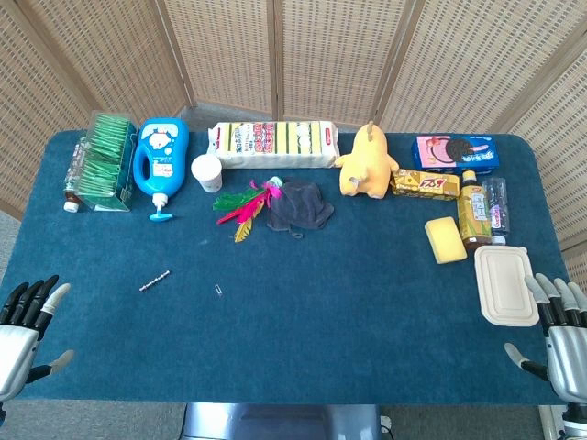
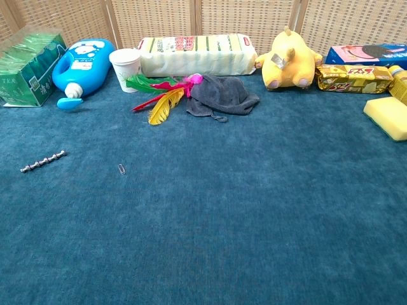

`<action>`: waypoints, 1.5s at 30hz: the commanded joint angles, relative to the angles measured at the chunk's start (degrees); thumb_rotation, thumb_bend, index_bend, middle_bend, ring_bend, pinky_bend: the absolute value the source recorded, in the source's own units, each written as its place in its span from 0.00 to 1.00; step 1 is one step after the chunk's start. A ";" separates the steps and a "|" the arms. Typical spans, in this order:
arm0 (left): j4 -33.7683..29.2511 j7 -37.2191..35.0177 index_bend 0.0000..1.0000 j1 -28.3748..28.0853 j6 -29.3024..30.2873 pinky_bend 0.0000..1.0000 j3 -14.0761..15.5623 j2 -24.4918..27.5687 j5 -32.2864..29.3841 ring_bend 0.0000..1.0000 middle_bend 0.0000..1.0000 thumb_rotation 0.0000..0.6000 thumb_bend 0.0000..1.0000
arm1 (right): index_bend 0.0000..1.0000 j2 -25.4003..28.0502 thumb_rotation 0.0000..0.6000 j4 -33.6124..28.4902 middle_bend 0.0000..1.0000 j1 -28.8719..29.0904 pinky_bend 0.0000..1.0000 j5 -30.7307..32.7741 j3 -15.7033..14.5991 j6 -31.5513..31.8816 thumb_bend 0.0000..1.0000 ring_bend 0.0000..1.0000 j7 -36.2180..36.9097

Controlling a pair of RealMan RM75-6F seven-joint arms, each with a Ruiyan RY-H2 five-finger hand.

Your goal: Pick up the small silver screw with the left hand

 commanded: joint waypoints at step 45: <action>9.51 13.96 0.02 -15.94 -22.84 0.00 -13.54 -21.59 -31.64 0.00 0.00 1.00 0.06 | 0.00 0.67 1.00 -0.06 0.00 0.58 0.00 1.69 0.04 -1.97 0.00 0.00 2.11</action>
